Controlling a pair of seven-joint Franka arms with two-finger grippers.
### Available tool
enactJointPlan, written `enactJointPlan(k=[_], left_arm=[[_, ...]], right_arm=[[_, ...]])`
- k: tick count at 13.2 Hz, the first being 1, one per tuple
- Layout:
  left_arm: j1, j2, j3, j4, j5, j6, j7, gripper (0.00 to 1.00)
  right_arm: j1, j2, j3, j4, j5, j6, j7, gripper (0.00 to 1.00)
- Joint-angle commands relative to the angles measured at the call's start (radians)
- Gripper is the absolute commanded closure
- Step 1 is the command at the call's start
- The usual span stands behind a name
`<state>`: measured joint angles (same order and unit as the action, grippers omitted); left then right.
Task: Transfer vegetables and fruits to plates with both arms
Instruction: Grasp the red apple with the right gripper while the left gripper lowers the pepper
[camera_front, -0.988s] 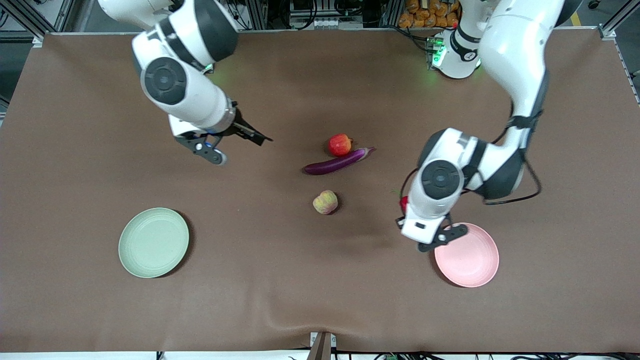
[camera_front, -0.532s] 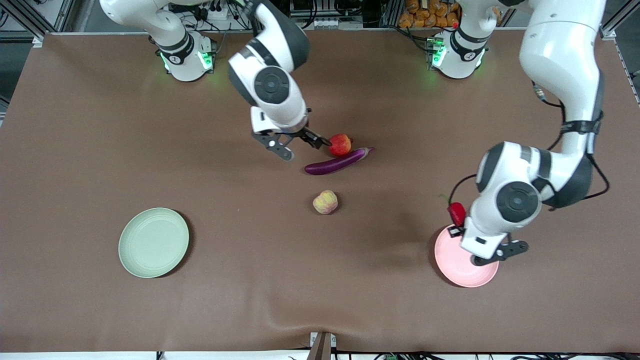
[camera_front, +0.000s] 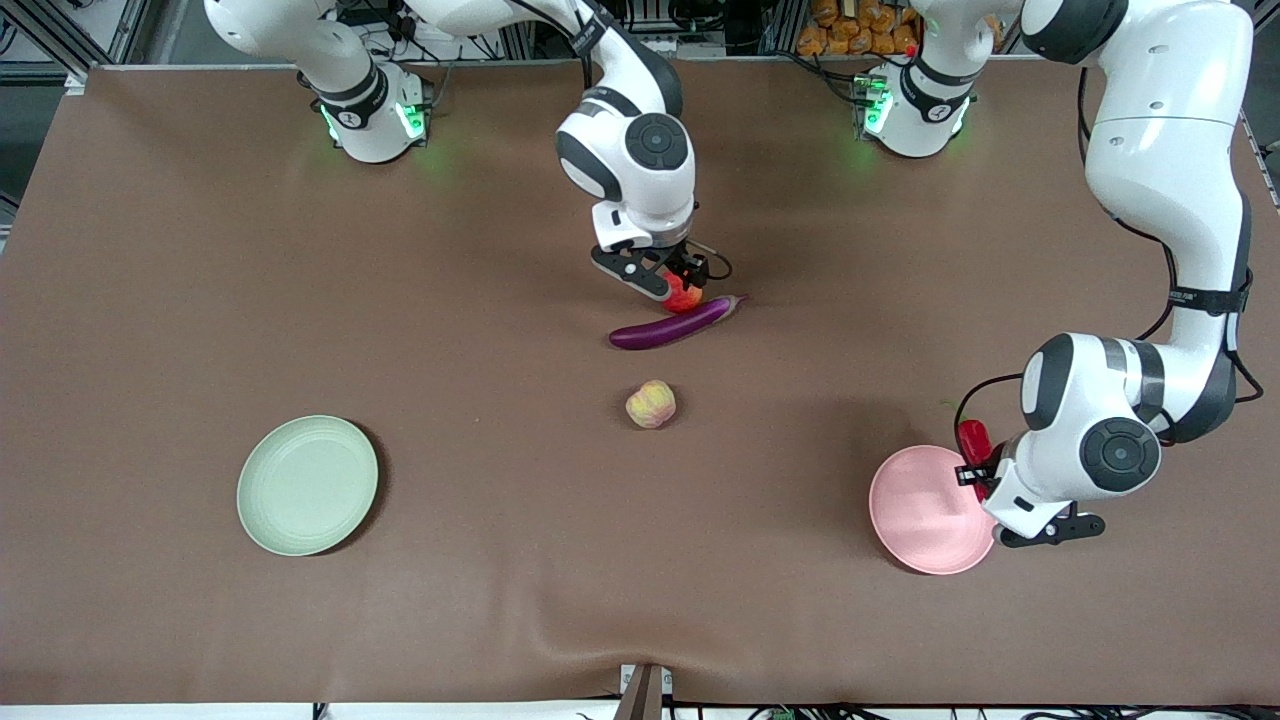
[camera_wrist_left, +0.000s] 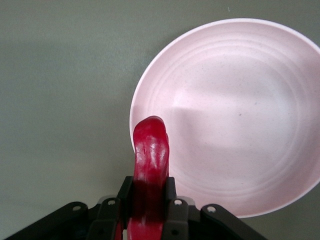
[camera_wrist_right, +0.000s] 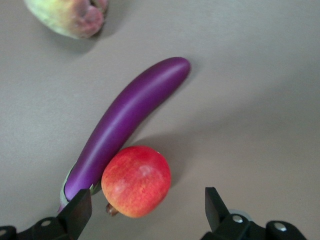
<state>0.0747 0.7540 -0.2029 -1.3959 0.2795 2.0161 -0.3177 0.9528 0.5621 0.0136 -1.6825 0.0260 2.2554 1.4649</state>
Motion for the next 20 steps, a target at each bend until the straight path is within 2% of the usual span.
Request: enactJointPlan(k=[1,3,6,9,13,14,15,16,17,20], left_arm=[[0.014,0.002,-0.007,0.003,0.024,0.032,0.061,1.0],[0.004,0.002,-0.009,0.009,0.023,0.039,0.065,1.0],[-0.016,0.018,-0.01,0.011,0.021,0.114,0.066,1.0],[-0.01,0.044,-0.009,0.008,0.024,0.185,0.068,1.0],[-0.007,0.038,-0.009,-0.026,0.027,0.185,0.069,1.0],[-0.006,0.035,-0.009,-0.032,0.027,0.185,0.069,1.0],[-0.007,0.034,-0.009,-0.032,0.026,0.185,0.068,1.0],[-0.007,0.036,-0.01,-0.029,0.024,0.185,0.066,1.0],[-0.006,0.036,-0.009,-0.025,0.023,0.187,0.066,1.0],[-0.006,0.044,-0.009,-0.025,0.015,0.237,0.066,1.0]], right_arm=[[0.027,0.064,-0.012,0.036,-0.08,0.059,0.003,0.0],[0.038,0.094,-0.012,0.052,-0.092,0.09,0.003,0.0],[0.052,0.119,-0.012,0.05,-0.133,0.113,0.003,0.0],[0.057,0.145,-0.012,0.052,-0.136,0.122,0.005,0.0],[0.066,0.162,-0.012,0.05,-0.184,0.125,0.023,0.0],[0.066,0.16,-0.014,0.05,-0.184,0.125,0.023,0.35],[0.064,0.154,-0.017,0.05,-0.184,0.124,0.023,0.6],[0.055,0.145,-0.018,0.052,-0.184,0.121,0.022,0.75],[0.046,0.127,-0.02,0.052,-0.184,0.113,0.014,0.81],[-0.018,0.009,-0.017,0.05,-0.178,-0.006,0.0,0.8]])
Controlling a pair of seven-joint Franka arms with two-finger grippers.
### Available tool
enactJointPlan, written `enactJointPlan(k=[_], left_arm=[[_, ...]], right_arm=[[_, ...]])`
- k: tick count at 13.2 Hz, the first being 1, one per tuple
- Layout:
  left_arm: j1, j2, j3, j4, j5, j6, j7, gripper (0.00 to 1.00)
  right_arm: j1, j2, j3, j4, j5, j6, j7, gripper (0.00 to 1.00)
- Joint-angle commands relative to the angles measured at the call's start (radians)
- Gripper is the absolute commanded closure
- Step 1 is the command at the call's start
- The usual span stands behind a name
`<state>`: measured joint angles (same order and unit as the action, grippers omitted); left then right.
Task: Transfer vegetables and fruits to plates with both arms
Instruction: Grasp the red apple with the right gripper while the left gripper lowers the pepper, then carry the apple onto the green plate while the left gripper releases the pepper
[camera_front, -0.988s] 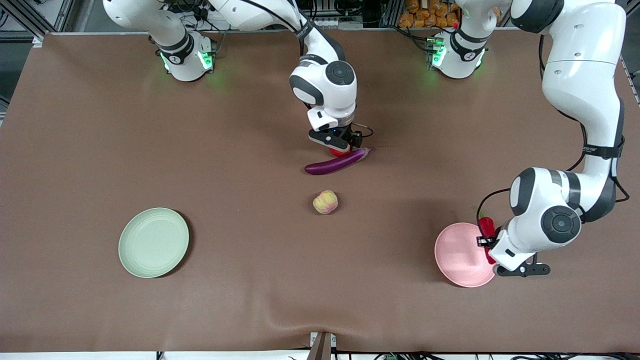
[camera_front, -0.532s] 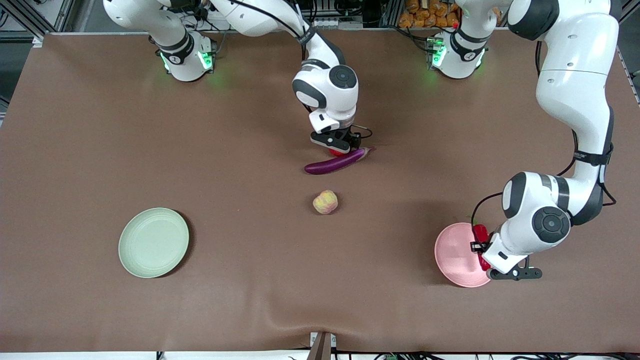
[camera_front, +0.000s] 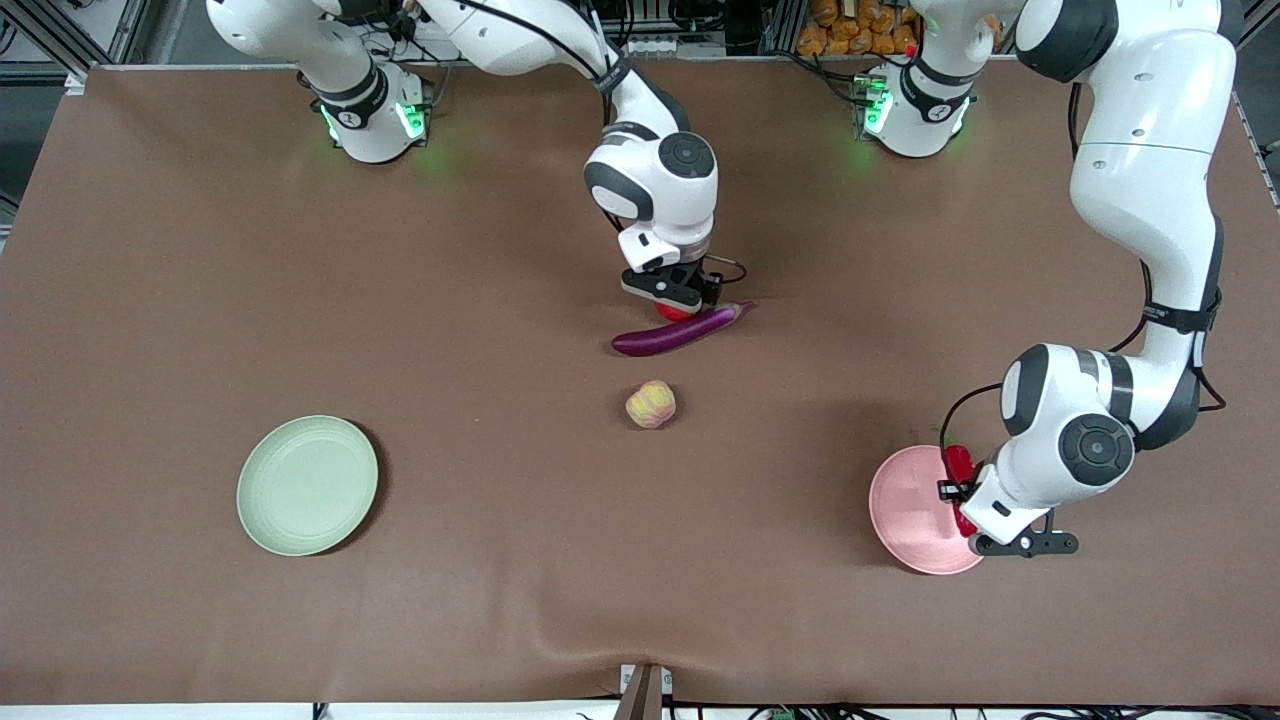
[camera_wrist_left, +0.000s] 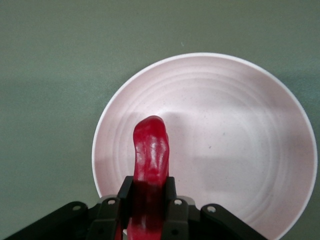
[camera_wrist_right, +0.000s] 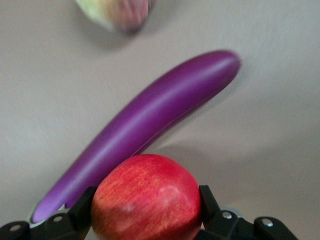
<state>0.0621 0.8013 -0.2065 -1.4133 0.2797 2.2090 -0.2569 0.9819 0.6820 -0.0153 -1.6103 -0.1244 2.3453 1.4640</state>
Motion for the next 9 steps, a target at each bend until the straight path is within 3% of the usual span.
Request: enactJointPlan(k=[1,5,9], left_arm=[[0.016,-0.005,-0.005,-0.01,0.016,0.052,0.008,1.0],[0.03,-0.001,-0.005,-0.01,0.019,0.069,0.007,1.0],[0.03,0.007,-0.005,-0.009,0.018,0.07,0.007,1.0]], right_arm=[[-0.078,-0.16,0.015,-0.022,-0.02,-0.168,-0.029,0.8],[-0.265,-0.329,0.015,-0.028,0.095,-0.421,-0.363,0.8],[-0.535,-0.36,0.012,-0.039,0.101,-0.503,-0.687,0.8]])
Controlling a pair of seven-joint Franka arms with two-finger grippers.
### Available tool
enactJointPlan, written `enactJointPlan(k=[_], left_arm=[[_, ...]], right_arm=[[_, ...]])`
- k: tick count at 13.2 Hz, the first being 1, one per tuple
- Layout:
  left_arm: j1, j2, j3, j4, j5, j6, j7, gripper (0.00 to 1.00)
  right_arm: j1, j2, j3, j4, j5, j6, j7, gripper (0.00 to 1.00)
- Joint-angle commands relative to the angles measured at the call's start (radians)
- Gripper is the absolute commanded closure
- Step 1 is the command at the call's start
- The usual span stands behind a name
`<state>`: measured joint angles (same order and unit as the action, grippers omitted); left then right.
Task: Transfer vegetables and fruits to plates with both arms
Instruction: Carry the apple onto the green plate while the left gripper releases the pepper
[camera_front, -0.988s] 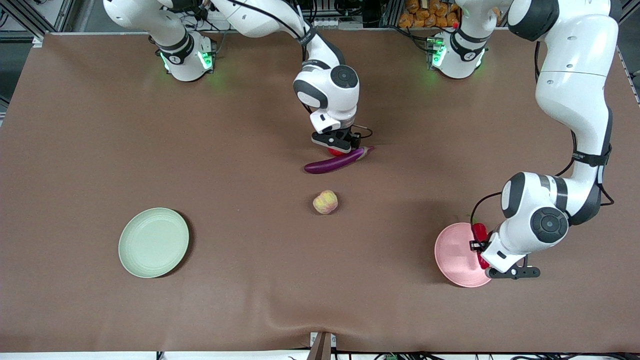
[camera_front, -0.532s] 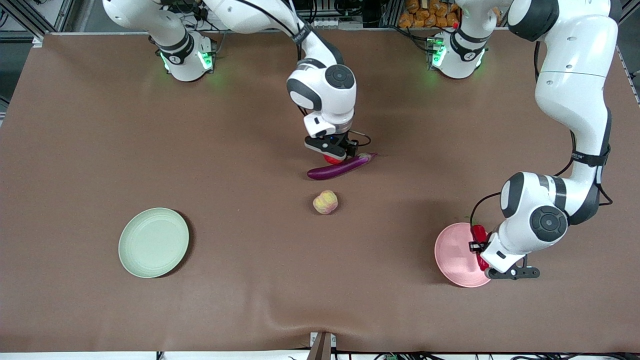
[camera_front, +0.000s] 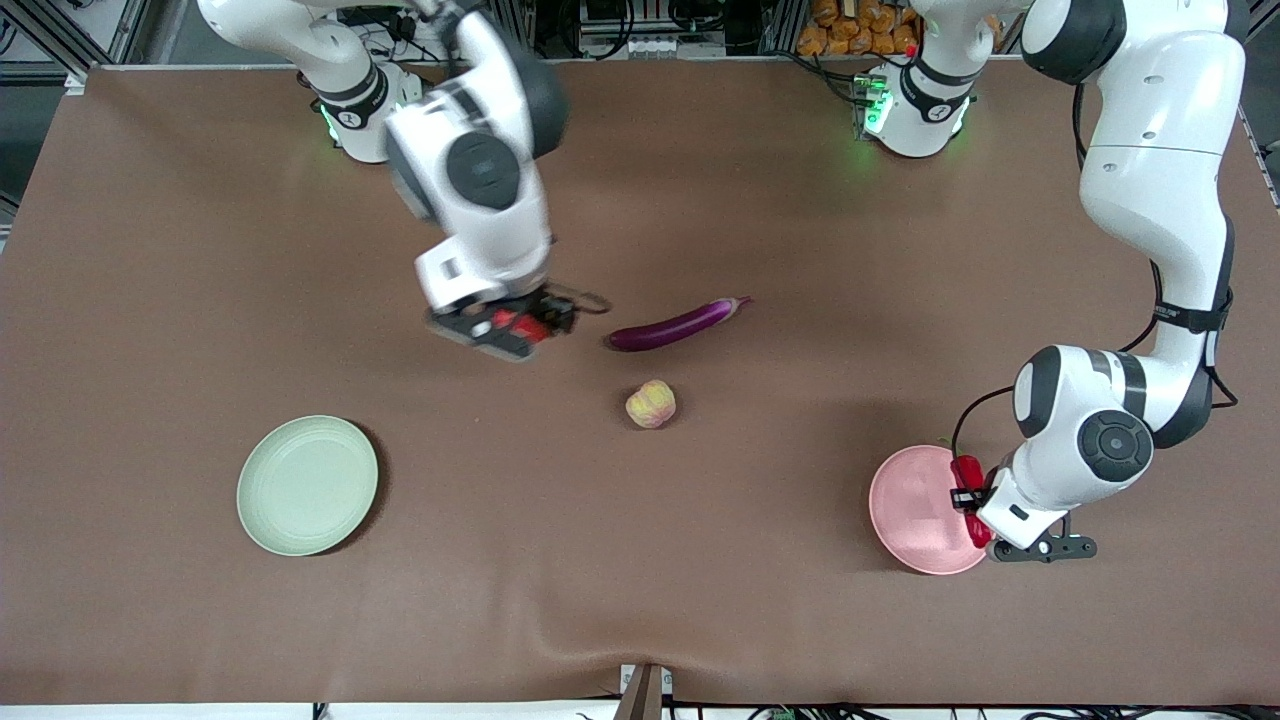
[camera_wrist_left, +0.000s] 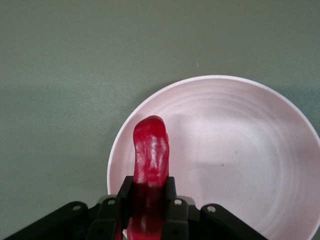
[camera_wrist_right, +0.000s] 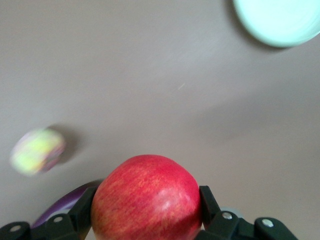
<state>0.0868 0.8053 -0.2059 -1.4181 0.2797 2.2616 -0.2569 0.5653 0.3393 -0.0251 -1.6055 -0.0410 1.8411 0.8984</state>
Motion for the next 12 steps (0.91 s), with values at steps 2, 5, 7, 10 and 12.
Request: enactJointPlan(k=[2,5,7,10,12], left_arm=[[0.005,0.003,-0.006,-0.005,0.016,0.021,0.007,1.0],[0.004,0.0,-0.006,-0.004,0.013,0.021,-0.002,0.0],[0.002,-0.012,-0.013,-0.001,0.012,0.021,-0.005,0.0],[-0.016,-0.067,-0.026,-0.001,0.01,-0.016,-0.012,0.0],[-0.018,-0.121,-0.056,0.001,0.006,-0.08,-0.015,0.0]], right_arm=[[-0.255,-0.005,0.022,-0.07,0.016,0.013,-0.188,0.77],[-0.422,0.043,0.022,-0.092,0.007,0.107,-0.388,0.77],[-0.466,0.087,0.022,-0.099,0.007,0.161,-0.537,0.77],[-0.53,0.144,0.022,-0.099,0.007,0.257,-0.622,0.77],[-0.577,0.19,0.022,-0.099,0.009,0.349,-0.719,0.76]])
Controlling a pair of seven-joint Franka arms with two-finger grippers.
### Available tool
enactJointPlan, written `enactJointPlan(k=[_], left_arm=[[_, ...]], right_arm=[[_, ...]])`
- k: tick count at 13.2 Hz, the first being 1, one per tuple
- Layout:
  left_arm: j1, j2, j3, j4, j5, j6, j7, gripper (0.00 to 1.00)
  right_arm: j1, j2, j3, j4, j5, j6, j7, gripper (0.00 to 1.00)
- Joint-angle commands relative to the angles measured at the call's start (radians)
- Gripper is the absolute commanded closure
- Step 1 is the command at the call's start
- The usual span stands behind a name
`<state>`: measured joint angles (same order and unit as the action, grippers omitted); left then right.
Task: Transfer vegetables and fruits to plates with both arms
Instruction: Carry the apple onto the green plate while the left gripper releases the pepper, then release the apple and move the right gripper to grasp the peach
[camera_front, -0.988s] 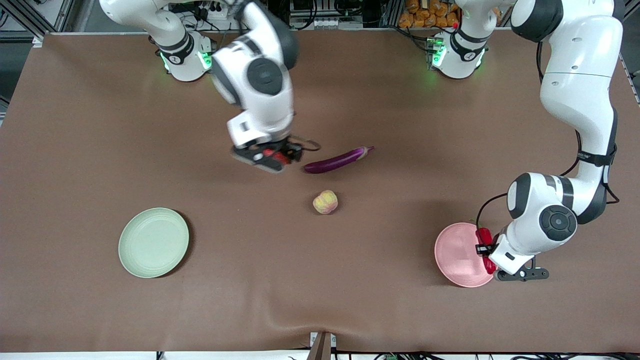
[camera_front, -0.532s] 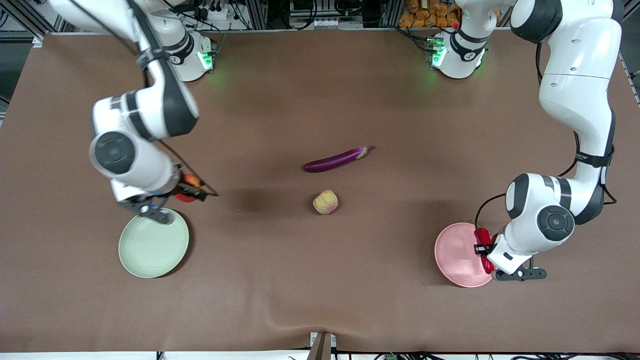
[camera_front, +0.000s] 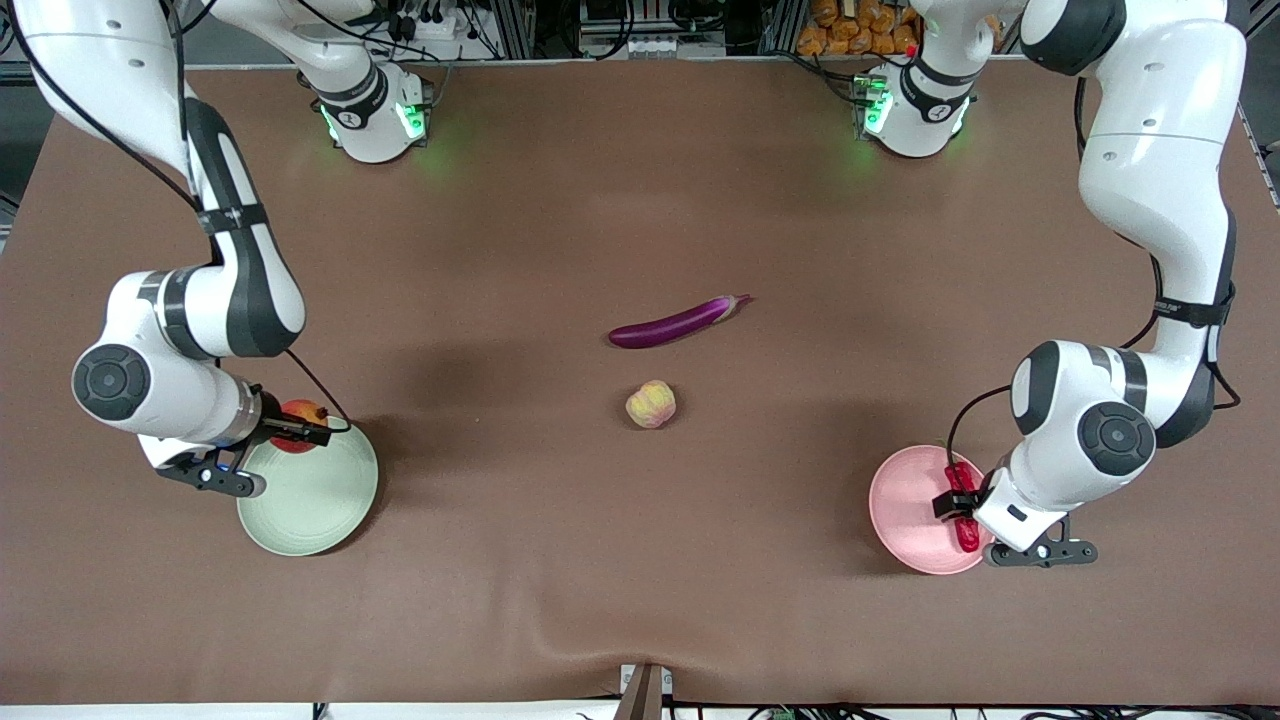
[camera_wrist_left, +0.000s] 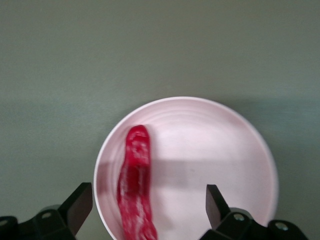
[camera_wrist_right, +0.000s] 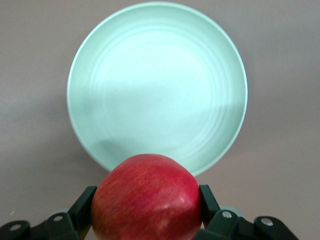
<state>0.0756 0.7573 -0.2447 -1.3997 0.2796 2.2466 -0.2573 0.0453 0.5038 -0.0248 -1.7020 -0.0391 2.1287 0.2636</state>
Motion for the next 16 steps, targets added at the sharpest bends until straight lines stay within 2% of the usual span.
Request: enactJointPlan(k=[1,2,4,5,6,7,10,12,15,16], left_arm=[[-0.007,-0.099,-0.033,-0.019,-0.009,-0.102,-0.042,0.0],[-0.007,-0.121,-0.051,-0.021,-0.025,-0.137,-0.095,0.0],[-0.007,-0.156,-0.106,-0.021,-0.028,-0.198,-0.206,0.0],[-0.007,-0.179,-0.125,-0.021,-0.028,-0.221,-0.229,0.0],[-0.005,-0.205,-0.14,-0.021,-0.028,-0.258,-0.232,0.0],[-0.002,-0.223,-0.159,-0.021,-0.03,-0.296,-0.238,0.0],[-0.002,-0.257,-0.217,-0.021,-0.03,-0.347,-0.312,0.0],[0.004,-0.294,-0.222,-0.021,-0.028,-0.376,-0.3,0.0],[0.007,-0.361,-0.22,-0.019,-0.03,-0.43,-0.3,0.0],[0.007,-0.38,-0.22,-0.019,-0.031,-0.453,-0.298,0.0]], right_arm=[[-0.07,0.053,0.022,-0.002,0.007,0.124,-0.121,0.73],[-0.087,0.079,0.022,-0.001,0.007,0.178,-0.153,0.69],[-0.105,0.12,0.022,-0.001,0.007,0.243,-0.208,0.52],[-0.105,0.127,0.022,-0.001,0.007,0.244,-0.21,0.35],[-0.105,0.127,0.022,-0.001,0.005,0.243,-0.21,0.09],[-0.105,0.127,0.022,-0.002,0.007,0.241,-0.211,0.0],[-0.113,0.113,0.025,-0.001,0.01,0.218,-0.23,0.0],[-0.113,0.098,0.029,0.012,0.016,0.147,-0.228,0.0],[-0.104,0.055,0.075,0.066,0.033,-0.026,-0.186,0.0],[-0.102,0.055,0.086,0.105,0.079,-0.094,-0.163,0.0]])
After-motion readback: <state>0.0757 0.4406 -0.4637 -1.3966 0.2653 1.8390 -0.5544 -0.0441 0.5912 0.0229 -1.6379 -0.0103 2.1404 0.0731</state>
